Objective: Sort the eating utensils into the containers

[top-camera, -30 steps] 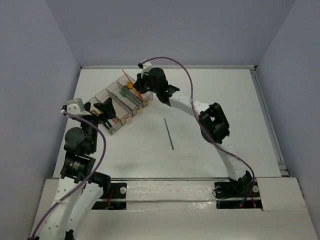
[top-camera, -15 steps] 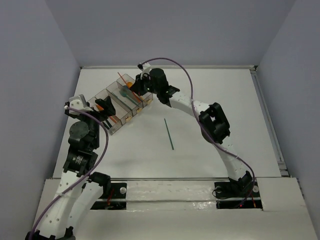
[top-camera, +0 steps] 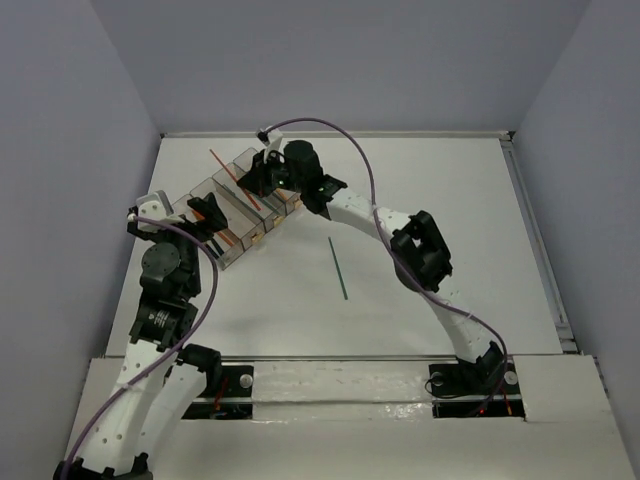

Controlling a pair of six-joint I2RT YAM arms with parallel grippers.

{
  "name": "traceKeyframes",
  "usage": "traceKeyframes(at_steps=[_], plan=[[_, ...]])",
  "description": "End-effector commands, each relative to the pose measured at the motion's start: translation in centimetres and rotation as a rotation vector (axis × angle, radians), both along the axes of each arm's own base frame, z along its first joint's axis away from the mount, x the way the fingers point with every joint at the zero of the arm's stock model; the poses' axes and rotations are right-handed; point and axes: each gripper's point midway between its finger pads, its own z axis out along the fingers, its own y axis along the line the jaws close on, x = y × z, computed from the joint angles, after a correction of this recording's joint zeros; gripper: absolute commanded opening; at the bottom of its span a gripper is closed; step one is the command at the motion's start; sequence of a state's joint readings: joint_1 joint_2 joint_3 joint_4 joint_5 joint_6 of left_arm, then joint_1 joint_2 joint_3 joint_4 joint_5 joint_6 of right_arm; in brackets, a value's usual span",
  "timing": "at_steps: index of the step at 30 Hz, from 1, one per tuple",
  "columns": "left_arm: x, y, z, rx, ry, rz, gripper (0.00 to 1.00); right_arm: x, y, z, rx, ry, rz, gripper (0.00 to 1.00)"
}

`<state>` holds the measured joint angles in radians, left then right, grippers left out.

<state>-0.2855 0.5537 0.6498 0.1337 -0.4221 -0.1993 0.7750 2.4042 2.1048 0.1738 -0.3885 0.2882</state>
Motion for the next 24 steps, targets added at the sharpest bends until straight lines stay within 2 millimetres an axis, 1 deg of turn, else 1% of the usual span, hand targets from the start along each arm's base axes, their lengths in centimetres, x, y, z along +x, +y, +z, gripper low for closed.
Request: traceKeyframes(at_steps=[1,3,4,5,6,7,8,11,12,17,18,21,24], plan=[[0.6,0.8,-0.1,-0.007,-0.009,0.053,0.99,-0.5,2.1,1.8,0.077,-0.041,0.037,0.00],[0.9,0.7,-0.6,-0.008,0.010,0.053,0.99,-0.2,2.4,1.6,0.074,-0.040,0.036,0.00],[1.0,0.6,-0.6,-0.010,0.012,0.050,0.99,-0.9,2.9,1.6,0.075,-0.042,0.048,0.00],[1.2,0.5,-0.8,-0.007,0.020,0.050,0.99,-0.9,2.9,1.6,0.078,-0.042,0.048,0.00],[1.2,0.5,-1.0,-0.009,0.023,0.049,0.99,-1.6,3.4,1.6,0.080,-0.038,0.060,0.00],[1.3,0.5,-1.0,-0.008,0.026,0.051,0.99,-1.7,3.4,1.3,0.082,-0.036,0.060,0.00],[1.3,0.5,-1.1,-0.010,0.025,0.051,0.99,-2.2,3.7,1.3,0.084,-0.036,0.069,0.00],[1.3,0.6,-1.2,-0.016,0.021,0.055,0.99,-2.2,3.8,0.5,0.079,-0.029,0.069,0.00],[1.2,0.6,-1.1,-0.018,0.017,0.058,0.99,-2.6,4.2,0.4,0.078,-0.026,0.073,0.00],[1.3,0.8,-1.2,-0.020,0.016,0.065,0.99,-1.9,4.8,-1.2,0.061,-0.011,0.065,0.00],[1.3,0.8,-1.1,-0.021,0.014,0.061,0.99,-2.3,5.2,-1.4,0.056,-0.011,0.065,0.00],[1.3,0.7,-1.0,-0.020,0.013,0.055,0.99,-2.0,5.2,-2.6,0.034,-0.001,0.052,0.00],[1.2,0.7,-0.9,-0.016,0.016,0.053,0.99,-1.7,5.2,-3.3,0.018,0.006,0.040,0.00]])
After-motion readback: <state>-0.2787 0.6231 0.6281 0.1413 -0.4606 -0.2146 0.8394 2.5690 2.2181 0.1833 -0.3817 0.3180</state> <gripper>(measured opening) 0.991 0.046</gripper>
